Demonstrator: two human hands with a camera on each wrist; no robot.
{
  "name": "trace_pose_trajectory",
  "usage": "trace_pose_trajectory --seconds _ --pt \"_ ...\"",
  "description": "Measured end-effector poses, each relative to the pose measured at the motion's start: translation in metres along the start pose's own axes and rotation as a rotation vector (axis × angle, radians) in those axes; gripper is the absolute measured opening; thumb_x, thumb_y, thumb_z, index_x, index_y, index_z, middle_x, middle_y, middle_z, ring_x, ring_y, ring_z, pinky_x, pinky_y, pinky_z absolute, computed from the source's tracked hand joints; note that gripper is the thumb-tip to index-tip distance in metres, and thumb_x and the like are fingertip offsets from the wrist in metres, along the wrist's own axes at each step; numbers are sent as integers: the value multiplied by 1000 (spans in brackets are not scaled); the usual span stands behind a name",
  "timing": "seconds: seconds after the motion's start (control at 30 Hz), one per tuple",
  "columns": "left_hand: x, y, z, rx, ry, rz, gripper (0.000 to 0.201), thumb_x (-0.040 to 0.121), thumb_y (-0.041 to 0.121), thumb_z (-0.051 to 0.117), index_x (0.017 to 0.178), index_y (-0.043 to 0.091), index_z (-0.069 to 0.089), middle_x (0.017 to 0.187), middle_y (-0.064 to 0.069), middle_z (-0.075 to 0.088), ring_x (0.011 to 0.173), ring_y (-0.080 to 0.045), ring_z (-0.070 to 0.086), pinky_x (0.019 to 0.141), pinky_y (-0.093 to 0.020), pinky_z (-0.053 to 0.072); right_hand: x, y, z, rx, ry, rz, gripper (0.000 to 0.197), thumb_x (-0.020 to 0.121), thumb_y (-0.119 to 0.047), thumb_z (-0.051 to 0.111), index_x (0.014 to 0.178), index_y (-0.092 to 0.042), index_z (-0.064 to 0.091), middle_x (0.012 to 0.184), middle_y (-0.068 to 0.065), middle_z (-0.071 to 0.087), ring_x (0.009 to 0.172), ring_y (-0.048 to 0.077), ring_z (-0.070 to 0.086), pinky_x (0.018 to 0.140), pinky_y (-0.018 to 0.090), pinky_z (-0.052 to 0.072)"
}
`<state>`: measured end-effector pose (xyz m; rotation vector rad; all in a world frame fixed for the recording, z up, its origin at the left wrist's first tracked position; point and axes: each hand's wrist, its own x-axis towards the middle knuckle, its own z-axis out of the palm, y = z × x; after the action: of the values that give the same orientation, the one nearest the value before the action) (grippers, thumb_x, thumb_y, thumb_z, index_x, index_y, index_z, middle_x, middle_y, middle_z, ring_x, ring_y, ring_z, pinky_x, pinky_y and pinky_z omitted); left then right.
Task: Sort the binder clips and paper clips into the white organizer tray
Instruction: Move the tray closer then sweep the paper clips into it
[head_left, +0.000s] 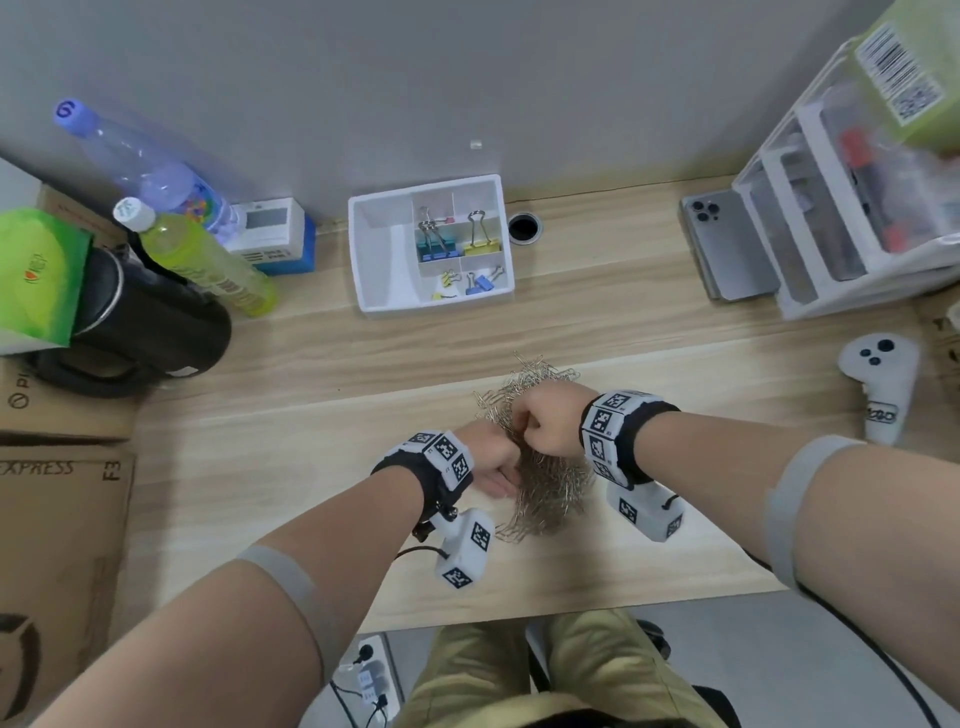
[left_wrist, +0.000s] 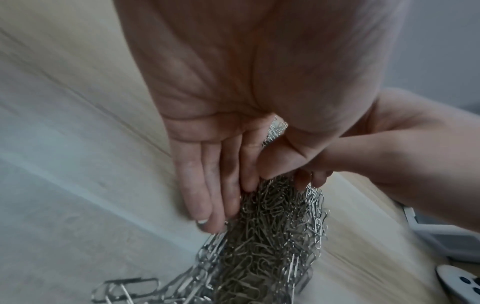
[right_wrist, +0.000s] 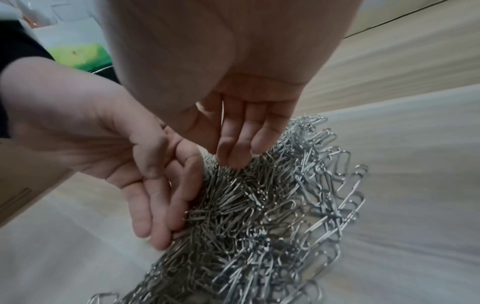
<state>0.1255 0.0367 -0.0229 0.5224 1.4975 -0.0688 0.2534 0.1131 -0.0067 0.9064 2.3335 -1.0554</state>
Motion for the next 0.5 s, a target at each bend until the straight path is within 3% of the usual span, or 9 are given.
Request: trace_pose_trajectory --seconds 0.1,0.2,0.33,0.43,0.47,0.5 --pt "-9 -1 -5 102 4 -40 28 80 9 52 95 -8 70 87 -20 76 81 -30 75 87 -46 59 0 -1 -4 -4 -28 34 26 82 -17 56 102 -16 72 94 3 73 89 24 65 80 33 56" --pt "-14 -11 -7 248 -57 -128 33 81 8 46 96 -8 69 78 -14 76 80 -27 75 84 -36 60 5 -6 -5 -4 -129 59 23 81 -22 55 92 -14 73 89 7 74 85 26 68 78 39 59" --pt "-10 -26 1 291 -218 -254 31 78 10 46 91 -6 70 94 -16 76 91 -24 74 95 -36 55 10 -10 3 -16 -182 61 22 78 -23 54 84 -12 73 84 9 74 81 28 70 74 41 61" --pt "-6 -28 9 219 -349 -272 15 82 11 56 86 0 65 81 -9 67 75 -19 67 68 -24 57 11 -8 7 0 -181 47 21 80 -23 56 90 -14 72 87 6 73 82 27 68 77 41 60" --pt "-5 -26 11 183 -362 -253 12 81 12 60 86 1 66 80 -8 66 73 -17 65 66 -23 55 10 -7 7 9 -166 41 21 81 -23 56 92 -15 72 88 3 72 83 24 67 78 39 59" --pt "-1 -24 12 155 -321 -206 16 82 11 62 93 0 68 87 -9 71 79 -19 70 74 -26 58 10 -5 8 19 -137 31 20 82 -22 57 94 -17 72 87 0 70 82 22 66 79 36 58"
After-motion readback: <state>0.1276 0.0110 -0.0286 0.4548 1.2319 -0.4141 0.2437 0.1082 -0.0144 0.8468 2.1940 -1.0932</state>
